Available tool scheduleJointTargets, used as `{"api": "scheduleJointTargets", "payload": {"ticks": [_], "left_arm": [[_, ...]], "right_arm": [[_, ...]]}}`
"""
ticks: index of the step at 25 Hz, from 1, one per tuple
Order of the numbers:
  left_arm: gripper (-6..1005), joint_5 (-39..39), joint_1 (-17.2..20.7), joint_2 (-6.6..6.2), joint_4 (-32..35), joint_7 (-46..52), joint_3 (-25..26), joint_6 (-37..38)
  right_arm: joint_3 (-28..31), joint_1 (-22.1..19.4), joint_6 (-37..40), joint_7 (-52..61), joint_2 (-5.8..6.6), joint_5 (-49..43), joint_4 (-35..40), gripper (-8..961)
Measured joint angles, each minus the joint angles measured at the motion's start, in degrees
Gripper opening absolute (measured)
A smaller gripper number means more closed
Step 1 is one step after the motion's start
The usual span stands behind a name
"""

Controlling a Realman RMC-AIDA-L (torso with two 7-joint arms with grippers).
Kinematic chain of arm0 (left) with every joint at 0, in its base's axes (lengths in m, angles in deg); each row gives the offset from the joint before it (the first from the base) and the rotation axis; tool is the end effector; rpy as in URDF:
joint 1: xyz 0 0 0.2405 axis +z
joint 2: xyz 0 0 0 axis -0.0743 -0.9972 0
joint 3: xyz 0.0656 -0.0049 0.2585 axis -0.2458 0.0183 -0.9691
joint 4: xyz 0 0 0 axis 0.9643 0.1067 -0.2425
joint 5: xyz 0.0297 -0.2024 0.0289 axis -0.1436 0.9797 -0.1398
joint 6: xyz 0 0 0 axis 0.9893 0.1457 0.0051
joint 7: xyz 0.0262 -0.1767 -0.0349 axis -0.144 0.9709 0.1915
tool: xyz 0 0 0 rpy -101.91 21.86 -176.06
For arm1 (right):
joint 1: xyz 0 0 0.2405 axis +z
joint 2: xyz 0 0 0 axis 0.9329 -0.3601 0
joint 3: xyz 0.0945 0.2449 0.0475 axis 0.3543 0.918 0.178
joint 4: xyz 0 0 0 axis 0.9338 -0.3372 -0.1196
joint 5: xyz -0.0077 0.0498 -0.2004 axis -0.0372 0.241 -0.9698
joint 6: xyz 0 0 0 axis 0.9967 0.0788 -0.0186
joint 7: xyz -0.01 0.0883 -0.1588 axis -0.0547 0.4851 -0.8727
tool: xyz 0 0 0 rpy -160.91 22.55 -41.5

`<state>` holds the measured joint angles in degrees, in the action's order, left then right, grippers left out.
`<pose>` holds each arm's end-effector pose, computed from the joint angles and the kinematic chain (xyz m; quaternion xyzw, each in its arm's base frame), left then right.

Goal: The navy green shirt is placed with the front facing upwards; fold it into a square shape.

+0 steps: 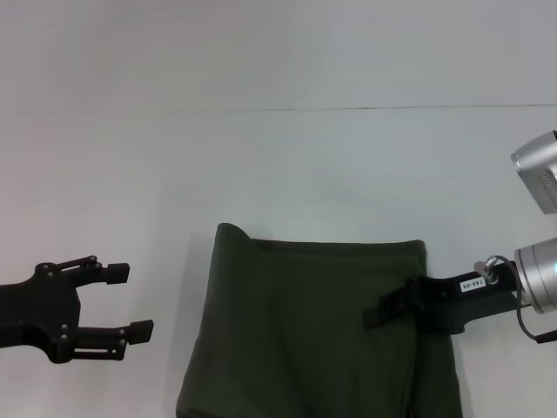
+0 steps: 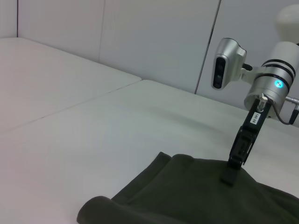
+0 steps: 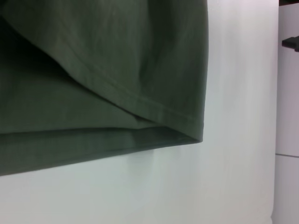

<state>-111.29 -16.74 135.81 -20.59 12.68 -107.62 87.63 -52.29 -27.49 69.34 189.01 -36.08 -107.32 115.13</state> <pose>-0.2890 0.2841 0.0161 -0.9488 -0.2068 -0.1919 0.1424 0.2604 0.3494 -0.0765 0.7123 -0.6987 -0.0642 0.0178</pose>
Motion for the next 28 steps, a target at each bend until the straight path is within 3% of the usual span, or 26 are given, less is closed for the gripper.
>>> {"api": "scheduleJointTargets", "payload": {"ticks": [4, 15, 28], "left_arm": [[933, 0.00, 0.00, -0.07, 0.00, 0.00, 0.03, -0.01], [933, 0.00, 0.00, -0.09, 0.13, 0.00, 0.15, -0.01], [933, 0.09, 0.00, -0.18, 0.18, 0.00, 0.54, -0.01]], "right_arm": [[-0.03, 0.00, -0.33, -0.32, 0.11, -0.01, -0.08, 222], [0.59, 0.08, -0.72, -1.34, 0.07, 0.49, 0.04, 37], [0.45, 1.42, -0.20, -0.96, 0.69, 4.07, 0.01, 38]]}}
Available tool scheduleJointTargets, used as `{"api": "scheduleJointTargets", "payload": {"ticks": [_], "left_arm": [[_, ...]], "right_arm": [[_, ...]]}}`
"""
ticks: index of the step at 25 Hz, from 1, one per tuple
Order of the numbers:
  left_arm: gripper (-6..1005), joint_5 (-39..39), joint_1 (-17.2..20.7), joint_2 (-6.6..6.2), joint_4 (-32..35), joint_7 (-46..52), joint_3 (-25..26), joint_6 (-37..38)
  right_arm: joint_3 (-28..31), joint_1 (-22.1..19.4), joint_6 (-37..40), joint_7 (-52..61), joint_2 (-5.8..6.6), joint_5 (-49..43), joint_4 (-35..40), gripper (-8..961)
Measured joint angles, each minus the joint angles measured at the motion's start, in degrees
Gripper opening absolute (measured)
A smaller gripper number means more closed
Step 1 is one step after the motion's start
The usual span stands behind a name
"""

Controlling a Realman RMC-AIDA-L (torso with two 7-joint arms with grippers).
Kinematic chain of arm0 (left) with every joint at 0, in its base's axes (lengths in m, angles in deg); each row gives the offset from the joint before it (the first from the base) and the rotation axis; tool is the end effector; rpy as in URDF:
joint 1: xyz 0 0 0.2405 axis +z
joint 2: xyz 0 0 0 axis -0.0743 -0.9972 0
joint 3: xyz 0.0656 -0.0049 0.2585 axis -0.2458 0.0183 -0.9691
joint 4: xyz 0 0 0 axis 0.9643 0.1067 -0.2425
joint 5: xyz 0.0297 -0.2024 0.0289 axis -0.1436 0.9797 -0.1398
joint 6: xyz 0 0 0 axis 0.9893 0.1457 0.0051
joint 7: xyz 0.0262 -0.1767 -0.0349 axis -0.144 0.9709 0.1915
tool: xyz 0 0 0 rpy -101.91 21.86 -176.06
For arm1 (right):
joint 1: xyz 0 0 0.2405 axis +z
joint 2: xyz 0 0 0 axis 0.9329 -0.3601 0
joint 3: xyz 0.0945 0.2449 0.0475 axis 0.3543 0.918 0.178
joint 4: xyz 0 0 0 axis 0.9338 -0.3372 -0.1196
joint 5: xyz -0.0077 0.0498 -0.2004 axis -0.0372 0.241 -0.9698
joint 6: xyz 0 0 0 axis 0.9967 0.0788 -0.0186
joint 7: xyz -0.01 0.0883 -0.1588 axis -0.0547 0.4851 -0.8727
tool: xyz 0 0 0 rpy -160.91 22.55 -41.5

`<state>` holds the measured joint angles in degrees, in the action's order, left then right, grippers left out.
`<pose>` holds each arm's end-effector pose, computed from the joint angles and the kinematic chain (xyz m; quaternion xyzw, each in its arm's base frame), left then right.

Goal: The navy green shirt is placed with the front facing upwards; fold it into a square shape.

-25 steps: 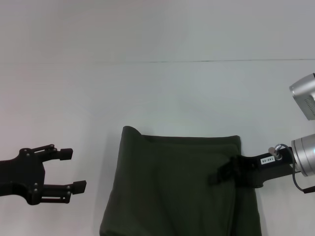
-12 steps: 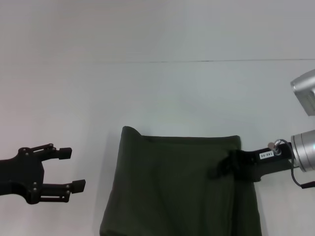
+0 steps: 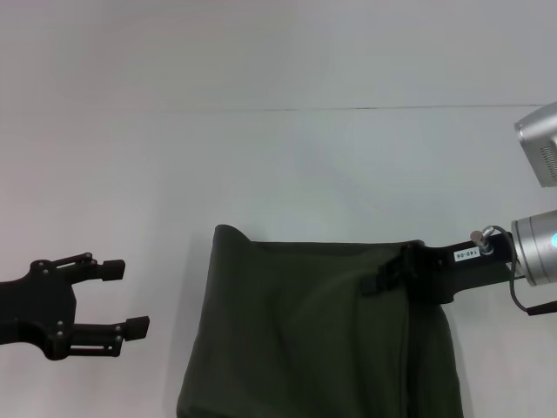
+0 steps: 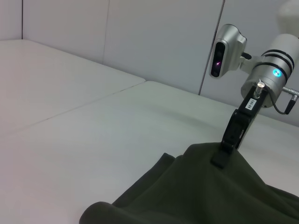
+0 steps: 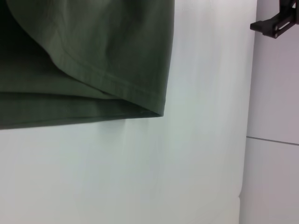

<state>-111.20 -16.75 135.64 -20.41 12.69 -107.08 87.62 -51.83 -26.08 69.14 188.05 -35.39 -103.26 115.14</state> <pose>-0.2901 0.2851 0.0191 -0.9477 -0.2071 -0.1923 0.1482 0.2434 0.3658 -0.0684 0.7211 -0.6850 -0.1018 0.0189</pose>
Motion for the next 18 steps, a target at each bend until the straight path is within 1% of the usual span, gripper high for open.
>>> {"api": "scheduleJointTargets", "payload": {"ticks": [18], "left_arm": [[932, -0.10, -0.17, 0.00, 0.00, 0.00, 0.00, -0.40]], "right_arm": [[1.13, -0.08, -0.10, -0.30, 0.38, 1.60, 2.73, 38]]}}
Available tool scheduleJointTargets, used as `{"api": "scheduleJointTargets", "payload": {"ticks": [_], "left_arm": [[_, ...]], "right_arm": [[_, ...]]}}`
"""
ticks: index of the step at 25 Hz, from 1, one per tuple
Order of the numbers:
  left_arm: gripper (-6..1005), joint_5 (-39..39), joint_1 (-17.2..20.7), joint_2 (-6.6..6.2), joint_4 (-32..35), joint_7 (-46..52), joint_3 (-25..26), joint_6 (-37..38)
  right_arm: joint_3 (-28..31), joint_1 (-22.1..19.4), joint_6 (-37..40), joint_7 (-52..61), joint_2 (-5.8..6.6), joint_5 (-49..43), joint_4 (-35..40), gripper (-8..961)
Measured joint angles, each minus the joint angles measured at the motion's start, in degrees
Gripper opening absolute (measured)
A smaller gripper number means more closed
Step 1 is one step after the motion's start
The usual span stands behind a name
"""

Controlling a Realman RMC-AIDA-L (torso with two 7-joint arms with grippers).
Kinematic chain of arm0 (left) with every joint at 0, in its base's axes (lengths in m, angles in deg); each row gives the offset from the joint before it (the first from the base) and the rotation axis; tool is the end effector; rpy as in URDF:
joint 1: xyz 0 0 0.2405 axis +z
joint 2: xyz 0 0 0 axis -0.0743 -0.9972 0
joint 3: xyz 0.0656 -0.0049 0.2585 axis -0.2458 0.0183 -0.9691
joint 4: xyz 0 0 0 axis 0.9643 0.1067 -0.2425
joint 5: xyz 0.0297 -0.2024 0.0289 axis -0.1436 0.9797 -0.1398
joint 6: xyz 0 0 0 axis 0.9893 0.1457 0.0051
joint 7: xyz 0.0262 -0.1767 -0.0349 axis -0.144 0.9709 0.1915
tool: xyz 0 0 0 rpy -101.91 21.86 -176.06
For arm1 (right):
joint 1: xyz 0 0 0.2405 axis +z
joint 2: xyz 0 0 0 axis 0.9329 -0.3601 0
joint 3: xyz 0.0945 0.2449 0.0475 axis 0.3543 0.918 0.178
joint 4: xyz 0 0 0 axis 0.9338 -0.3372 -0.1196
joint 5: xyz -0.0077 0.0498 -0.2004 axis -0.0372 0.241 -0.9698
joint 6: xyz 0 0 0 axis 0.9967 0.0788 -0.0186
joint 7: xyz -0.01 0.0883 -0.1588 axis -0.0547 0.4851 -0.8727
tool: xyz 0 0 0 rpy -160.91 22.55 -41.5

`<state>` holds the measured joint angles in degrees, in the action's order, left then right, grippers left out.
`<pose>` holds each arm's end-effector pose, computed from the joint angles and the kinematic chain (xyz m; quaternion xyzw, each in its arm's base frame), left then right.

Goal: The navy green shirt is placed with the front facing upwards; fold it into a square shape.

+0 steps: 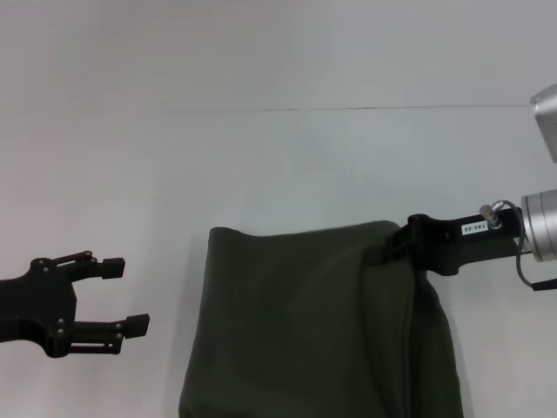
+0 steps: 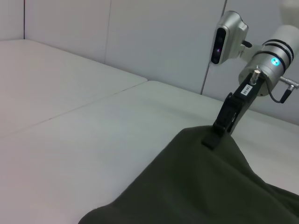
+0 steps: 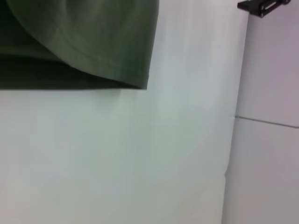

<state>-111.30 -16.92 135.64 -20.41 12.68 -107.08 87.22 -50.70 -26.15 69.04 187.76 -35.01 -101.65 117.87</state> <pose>-0.2902 0.2868 0.0192 -0.9478 -0.2067 -0.1905 0.1508 0.2373 0.3797 -0.0545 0.7285 -0.6726 -0.1297 0.0012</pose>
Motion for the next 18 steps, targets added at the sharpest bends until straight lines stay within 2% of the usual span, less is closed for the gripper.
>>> {"api": "scheduleJointTargets", "payload": {"ticks": [9, 18], "left_arm": [[932, -0.06, -0.47, -0.15, -0.04, 0.29, 0.00, -0.04], [932, -0.30, -0.80, -0.22, -0.20, 0.43, 0.00, -0.04]], "right_arm": [[0.74, 0.13, 0.11, 0.19, 1.18, 0.00, 1.15, 38], [0.24, 0.10, -0.35, 1.40, 3.53, -0.47, 1.21, 37]]}}
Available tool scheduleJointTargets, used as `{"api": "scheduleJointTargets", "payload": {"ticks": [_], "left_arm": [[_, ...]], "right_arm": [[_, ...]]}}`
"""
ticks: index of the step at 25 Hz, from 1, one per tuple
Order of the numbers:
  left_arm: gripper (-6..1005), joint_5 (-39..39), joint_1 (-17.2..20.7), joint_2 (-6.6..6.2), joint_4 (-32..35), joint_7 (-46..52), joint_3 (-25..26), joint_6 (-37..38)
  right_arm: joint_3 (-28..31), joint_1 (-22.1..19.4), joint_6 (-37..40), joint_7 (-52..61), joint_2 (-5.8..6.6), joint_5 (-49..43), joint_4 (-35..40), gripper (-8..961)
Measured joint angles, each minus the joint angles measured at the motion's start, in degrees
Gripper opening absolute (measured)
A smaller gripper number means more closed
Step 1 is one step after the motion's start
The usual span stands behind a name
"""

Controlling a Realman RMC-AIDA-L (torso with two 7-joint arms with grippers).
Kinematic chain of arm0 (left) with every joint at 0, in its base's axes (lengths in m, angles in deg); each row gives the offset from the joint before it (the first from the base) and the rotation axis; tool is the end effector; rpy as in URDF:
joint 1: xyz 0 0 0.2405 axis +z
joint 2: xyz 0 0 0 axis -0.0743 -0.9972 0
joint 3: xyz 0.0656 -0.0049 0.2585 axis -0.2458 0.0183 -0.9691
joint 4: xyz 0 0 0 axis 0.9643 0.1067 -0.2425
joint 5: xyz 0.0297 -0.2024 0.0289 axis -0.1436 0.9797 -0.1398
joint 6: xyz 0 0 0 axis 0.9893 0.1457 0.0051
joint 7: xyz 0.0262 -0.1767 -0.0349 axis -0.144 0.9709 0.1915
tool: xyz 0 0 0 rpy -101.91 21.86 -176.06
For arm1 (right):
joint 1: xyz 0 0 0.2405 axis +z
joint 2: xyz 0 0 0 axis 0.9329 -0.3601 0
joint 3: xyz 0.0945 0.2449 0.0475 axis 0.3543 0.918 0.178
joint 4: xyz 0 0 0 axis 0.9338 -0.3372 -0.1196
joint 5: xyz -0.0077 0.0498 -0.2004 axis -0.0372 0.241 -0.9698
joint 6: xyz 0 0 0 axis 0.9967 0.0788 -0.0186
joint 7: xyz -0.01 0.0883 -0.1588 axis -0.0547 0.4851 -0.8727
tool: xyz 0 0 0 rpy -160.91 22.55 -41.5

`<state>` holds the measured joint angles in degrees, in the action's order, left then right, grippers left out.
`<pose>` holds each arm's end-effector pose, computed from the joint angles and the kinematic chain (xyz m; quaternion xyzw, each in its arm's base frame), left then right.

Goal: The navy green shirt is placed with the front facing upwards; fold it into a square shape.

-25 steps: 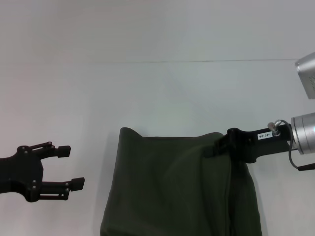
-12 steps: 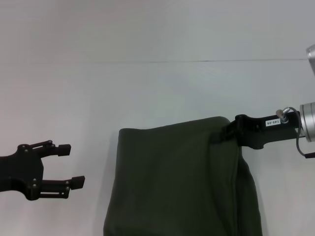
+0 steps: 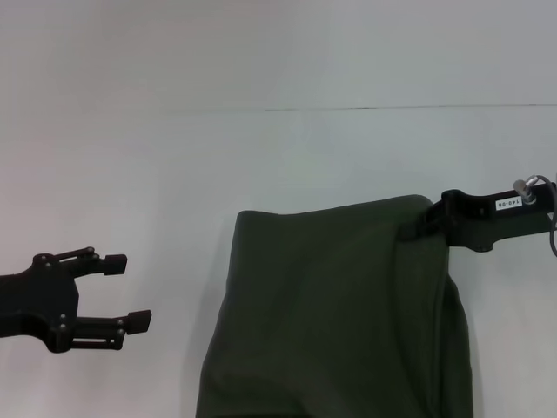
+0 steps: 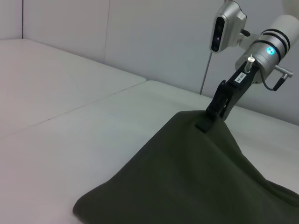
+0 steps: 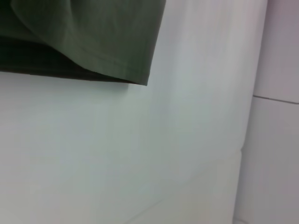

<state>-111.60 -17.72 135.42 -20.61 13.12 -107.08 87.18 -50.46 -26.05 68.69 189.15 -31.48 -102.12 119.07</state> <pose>-0.2878 0.2906 0.0196 -0.9487 -0.2054 -0.1892 0.1480 0.2493 0.3959 -0.0234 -0.7277 0.6726 0.1287 0.0387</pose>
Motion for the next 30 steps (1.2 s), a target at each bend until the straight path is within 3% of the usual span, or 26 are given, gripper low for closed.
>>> {"api": "scheduleJointTargets", "payload": {"ticks": [15, 30], "left_arm": [[932, -0.15, -0.43, -0.05, -0.19, 0.27, -0.13, -0.08], [932, -0.14, -0.69, -0.13, -0.48, 0.36, -0.35, -0.10]], "right_arm": [[-0.02, 2.26, 0.09, 4.04, 2.25, -1.80, 0.79, 37], [0.02, 2.11, -4.18, 5.70, 2.38, -11.90, 0.77, 39]]}}
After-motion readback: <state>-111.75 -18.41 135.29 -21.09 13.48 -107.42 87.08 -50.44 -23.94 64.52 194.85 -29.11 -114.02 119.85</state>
